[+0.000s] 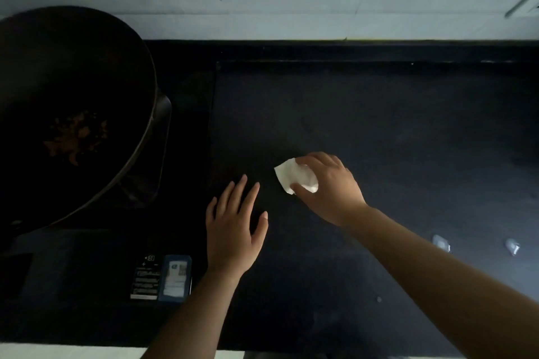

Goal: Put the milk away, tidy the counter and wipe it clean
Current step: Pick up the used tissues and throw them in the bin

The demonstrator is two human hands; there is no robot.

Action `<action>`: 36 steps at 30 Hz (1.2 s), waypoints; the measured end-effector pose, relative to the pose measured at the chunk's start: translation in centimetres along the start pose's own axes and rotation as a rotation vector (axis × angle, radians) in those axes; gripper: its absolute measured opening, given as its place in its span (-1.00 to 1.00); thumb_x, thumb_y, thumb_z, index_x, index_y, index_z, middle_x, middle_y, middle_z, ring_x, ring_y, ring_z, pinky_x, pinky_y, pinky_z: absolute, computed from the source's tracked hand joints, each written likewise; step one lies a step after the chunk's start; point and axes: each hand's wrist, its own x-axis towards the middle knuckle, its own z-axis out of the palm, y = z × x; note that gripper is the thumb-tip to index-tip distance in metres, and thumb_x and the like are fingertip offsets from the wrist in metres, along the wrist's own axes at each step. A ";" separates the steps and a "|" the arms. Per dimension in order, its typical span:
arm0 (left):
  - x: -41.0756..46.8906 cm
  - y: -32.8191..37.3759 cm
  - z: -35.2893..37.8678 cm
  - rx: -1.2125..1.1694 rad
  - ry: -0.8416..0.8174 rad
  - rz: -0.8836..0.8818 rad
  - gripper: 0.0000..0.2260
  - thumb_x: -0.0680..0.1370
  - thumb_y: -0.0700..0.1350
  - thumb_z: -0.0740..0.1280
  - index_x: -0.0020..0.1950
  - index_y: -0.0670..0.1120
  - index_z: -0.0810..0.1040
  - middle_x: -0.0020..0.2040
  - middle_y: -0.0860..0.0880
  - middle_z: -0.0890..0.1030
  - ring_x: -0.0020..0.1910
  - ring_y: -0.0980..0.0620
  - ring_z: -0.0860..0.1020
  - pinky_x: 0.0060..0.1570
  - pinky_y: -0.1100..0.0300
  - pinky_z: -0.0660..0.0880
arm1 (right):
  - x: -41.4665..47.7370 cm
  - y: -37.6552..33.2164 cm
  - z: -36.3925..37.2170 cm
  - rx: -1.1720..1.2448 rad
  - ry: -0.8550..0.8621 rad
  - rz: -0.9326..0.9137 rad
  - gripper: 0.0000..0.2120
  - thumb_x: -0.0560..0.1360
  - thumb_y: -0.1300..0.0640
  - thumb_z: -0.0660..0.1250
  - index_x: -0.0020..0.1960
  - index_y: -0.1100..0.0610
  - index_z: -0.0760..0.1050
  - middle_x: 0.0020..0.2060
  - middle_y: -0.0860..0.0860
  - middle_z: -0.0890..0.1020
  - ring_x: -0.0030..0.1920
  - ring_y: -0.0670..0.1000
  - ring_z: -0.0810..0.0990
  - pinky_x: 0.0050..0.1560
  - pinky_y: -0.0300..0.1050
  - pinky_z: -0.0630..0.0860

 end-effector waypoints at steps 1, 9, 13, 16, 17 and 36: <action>0.0 0.0 0.0 0.001 0.000 0.000 -0.53 0.54 0.15 0.06 0.44 0.07 0.26 0.50 0.02 0.23 0.48 0.01 0.16 0.39 -0.08 0.16 | -0.5 0.1 0.0 0.001 0.006 0.001 -0.46 0.44 -0.07 0.34 0.38 -0.08 0.29 0.33 -0.08 0.39 0.35 0.03 0.30 0.27 0.00 0.34; -0.1 -0.1 0.1 -0.006 0.012 0.002 -0.53 0.54 0.14 0.06 0.43 0.06 0.27 0.50 0.01 0.25 0.48 -0.01 0.18 0.39 -0.10 0.15 | 0.8 -0.9 0.5 -0.067 -0.095 -0.034 -0.52 0.49 -0.02 0.29 0.38 -0.20 0.28 0.37 -0.03 0.29 0.38 0.06 0.21 0.22 0.07 0.39; -0.1 -0.1 0.1 -0.015 0.011 0.020 -0.53 0.54 0.13 0.05 0.44 0.06 0.26 0.50 0.01 0.25 0.48 -0.02 0.18 0.39 -0.09 0.13 | -1.1 -0.8 0.7 0.033 0.017 0.132 -0.60 0.46 0.02 0.33 0.29 -0.06 0.41 0.24 0.04 0.33 0.27 0.11 0.28 0.09 -0.02 0.45; 0.0 -0.2 -0.1 -0.072 0.005 0.048 -0.55 0.55 0.11 0.04 0.41 0.04 0.34 0.48 -0.02 0.28 0.47 -0.06 0.21 0.38 -0.14 0.15 | -3.7 -0.5 0.3 0.131 0.078 0.261 -0.56 0.44 0.04 0.36 0.30 -0.05 0.40 0.21 0.05 0.33 0.22 0.14 0.33 0.14 -0.08 0.38; 0.0 -0.3 -0.3 -0.111 0.004 0.060 -0.56 0.54 0.10 0.04 0.38 0.03 0.38 0.47 -0.04 0.31 0.47 -0.08 0.23 0.37 -0.16 0.16 | -4.6 -0.5 0.0 0.192 0.106 0.308 -0.55 0.43 0.04 0.37 0.30 -0.05 0.39 0.18 0.03 0.33 0.21 0.13 0.36 0.13 -0.11 0.37; -9.9 15.4 -6.8 -0.973 -0.596 0.253 -0.79 0.60 -0.17 0.17 0.11 0.05 0.53 0.12 0.14 0.57 0.12 0.30 0.52 0.06 0.45 0.43 | -31.4 0.6 -3.4 1.125 0.507 0.829 -0.70 0.41 0.12 0.43 0.11 -0.01 0.46 0.00 0.13 0.58 -0.15 0.08 0.64 -0.25 -0.02 0.62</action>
